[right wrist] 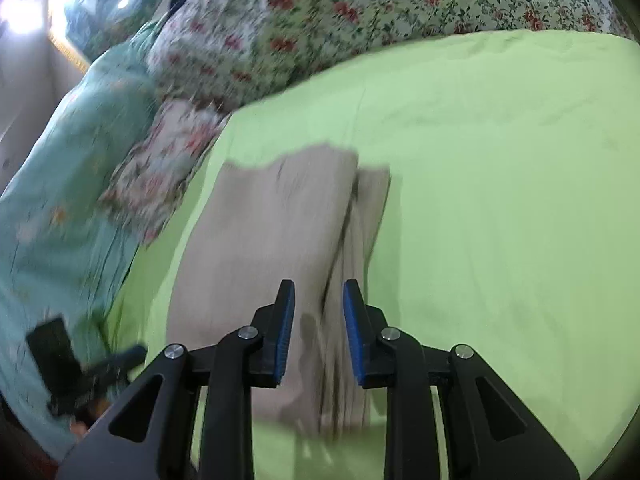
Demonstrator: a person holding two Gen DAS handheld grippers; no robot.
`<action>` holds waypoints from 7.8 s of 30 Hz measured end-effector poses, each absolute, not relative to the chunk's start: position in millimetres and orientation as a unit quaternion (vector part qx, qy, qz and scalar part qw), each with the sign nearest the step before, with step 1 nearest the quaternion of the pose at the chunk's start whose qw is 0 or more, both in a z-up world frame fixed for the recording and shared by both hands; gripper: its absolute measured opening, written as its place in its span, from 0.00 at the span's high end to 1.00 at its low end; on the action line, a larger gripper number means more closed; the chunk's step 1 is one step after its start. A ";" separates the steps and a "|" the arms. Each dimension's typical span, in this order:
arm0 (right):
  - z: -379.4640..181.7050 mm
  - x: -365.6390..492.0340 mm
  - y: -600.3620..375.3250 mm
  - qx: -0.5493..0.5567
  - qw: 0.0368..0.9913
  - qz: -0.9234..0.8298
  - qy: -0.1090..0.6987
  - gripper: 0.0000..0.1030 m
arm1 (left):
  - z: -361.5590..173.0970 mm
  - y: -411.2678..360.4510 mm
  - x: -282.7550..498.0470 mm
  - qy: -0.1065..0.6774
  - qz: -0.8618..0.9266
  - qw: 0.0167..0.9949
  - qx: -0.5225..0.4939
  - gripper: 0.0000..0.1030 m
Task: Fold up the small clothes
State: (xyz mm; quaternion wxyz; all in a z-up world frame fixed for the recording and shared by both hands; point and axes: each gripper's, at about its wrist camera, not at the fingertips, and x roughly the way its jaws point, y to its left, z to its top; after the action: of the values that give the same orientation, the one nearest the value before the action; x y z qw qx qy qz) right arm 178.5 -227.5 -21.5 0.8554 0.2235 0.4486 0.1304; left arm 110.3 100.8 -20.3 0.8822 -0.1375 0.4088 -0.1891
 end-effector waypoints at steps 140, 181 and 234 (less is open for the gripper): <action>-32.9 -7.1 -157.0 0.070 0.879 0.097 0.461 0.05 | -42.2 70.1 25.0 0.443 -0.057 0.894 0.039 0.01; -8.2 82.6 -173.0 0.114 0.885 0.104 0.439 0.01 | -19.4 63.5 85.9 0.416 -0.048 0.908 -0.014 0.01; -37.5 108.6 -169.2 0.116 0.887 0.061 0.443 0.75 | -92.1 97.3 129.2 0.495 -0.078 0.860 -0.097 0.00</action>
State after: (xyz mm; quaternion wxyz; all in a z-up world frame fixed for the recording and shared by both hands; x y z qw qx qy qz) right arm 108.6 -169.2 -37.5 0.8868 0.1158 0.4433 0.0606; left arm 129.2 97.3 -92.1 0.8601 -0.0973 0.4945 -0.0783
